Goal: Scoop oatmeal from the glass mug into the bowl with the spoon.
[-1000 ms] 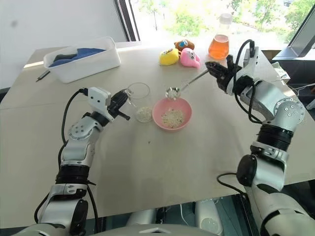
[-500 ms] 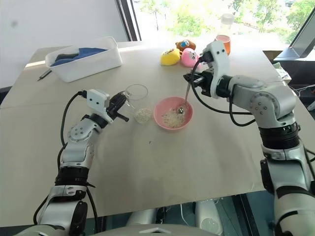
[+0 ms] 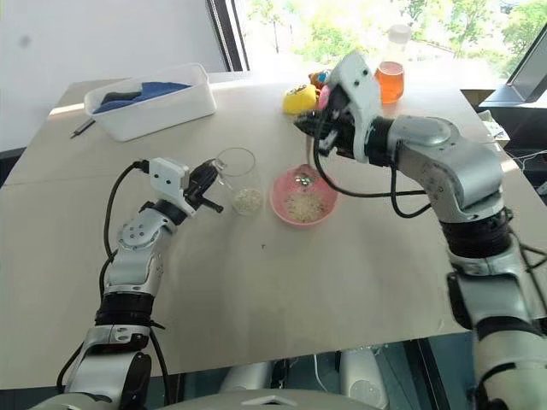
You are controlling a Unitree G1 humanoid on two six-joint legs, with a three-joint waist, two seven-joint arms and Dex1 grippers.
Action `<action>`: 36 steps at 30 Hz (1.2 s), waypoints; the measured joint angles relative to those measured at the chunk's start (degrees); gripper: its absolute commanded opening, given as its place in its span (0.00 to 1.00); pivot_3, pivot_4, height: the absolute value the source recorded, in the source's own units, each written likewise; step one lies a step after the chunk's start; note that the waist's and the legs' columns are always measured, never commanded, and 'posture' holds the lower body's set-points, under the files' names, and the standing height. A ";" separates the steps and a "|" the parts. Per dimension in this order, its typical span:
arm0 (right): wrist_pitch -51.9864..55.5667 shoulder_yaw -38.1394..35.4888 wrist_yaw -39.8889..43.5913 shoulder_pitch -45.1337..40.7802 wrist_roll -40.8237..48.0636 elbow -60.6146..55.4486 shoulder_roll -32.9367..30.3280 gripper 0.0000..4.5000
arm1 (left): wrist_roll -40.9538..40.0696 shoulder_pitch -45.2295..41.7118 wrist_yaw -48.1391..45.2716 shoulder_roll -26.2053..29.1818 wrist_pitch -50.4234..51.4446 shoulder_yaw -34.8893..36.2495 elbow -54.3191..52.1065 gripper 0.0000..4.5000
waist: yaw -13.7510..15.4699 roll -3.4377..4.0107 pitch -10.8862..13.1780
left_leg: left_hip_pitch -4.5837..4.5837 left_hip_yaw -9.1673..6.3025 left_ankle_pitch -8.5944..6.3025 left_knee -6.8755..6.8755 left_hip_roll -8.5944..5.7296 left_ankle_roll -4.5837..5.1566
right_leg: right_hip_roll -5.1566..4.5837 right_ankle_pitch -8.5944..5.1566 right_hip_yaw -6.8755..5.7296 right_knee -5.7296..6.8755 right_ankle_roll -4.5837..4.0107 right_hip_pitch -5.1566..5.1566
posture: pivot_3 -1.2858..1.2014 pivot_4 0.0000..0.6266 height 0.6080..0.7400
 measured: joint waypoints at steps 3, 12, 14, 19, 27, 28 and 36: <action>3.22 -8.85 -8.26 -4.52 4.02 5.89 5.94 0.00 | -0.02 0.30 0.13 -0.03 -0.13 -0.15 -0.38 0.00 | -0.02 0.01 0.00 | 0.00 0.02 0.00 0.01 -0.06 0.00 | -0.04 0.00 0.03 0.04 0.00 -0.04 | 0.52 0.24 1.00; 11.68 -18.95 -20.87 -12.99 18.15 8.63 17.92 0.00 | -0.22 1.92 2.27 -1.05 1.63 -0.28 -3.22 0.00 | -0.26 0.01 0.00 | -0.06 -0.03 0.00 -0.08 -0.20 0.00 | -0.08 0.00 0.04 0.06 0.00 -0.10 | 0.52 0.24 1.00; 13.18 -17.71 -20.80 -11.60 18.86 8.41 18.11 0.00 | -0.23 2.57 2.64 -1.08 2.15 -0.26 -4.24 0.00 | -0.25 0.02 0.00 | -0.06 -0.04 0.00 -0.08 -0.25 0.00 | -0.09 0.00 0.04 0.06 0.00 -0.10 | 0.52 0.24 1.00; 13.49 -13.32 -19.70 -7.95 16.65 7.67 17.68 0.00 | -0.60 4.65 3.53 -1.15 2.75 0.06 -6.60 0.00 | -0.46 0.02 0.00 | -0.02 -0.03 0.00 -0.08 -0.30 0.00 | -0.05 0.00 0.06 0.06 0.00 -0.11 | 0.52 0.24 1.00; 4.96 -2.19 -12.03 -5.53 5.72 10.47 19.03 0.00 | -1.19 7.76 5.68 -2.54 5.24 0.28 -10.97 0.00 | -0.47 0.01 0.00 | 0.01 -0.02 0.00 -0.04 -0.32 0.00 | -0.03 0.00 0.08 0.06 0.00 -0.11 | 0.52 0.24 1.00; 4.48 -1.78 -11.58 -5.53 5.09 10.85 19.24 0.00 | -1.20 7.90 5.98 -2.66 5.52 0.28 -11.23 0.00 | -0.45 0.02 0.00 | 0.01 -0.02 0.00 -0.04 -0.32 0.00 | -0.03 0.00 0.08 0.06 0.00 -0.11 | 0.52 0.24 1.00; 1.97 -1.25 -8.67 -5.55 2.69 11.43 21.35 0.64 | -1.28 9.69 7.55 -2.90 7.46 0.95 -13.93 0.00 | -0.46 0.02 0.00 | 0.03 -0.04 0.01 -0.04 -0.32 -0.01 | -0.02 0.00 0.09 0.08 0.00 -0.11 | 0.52 0.24 1.00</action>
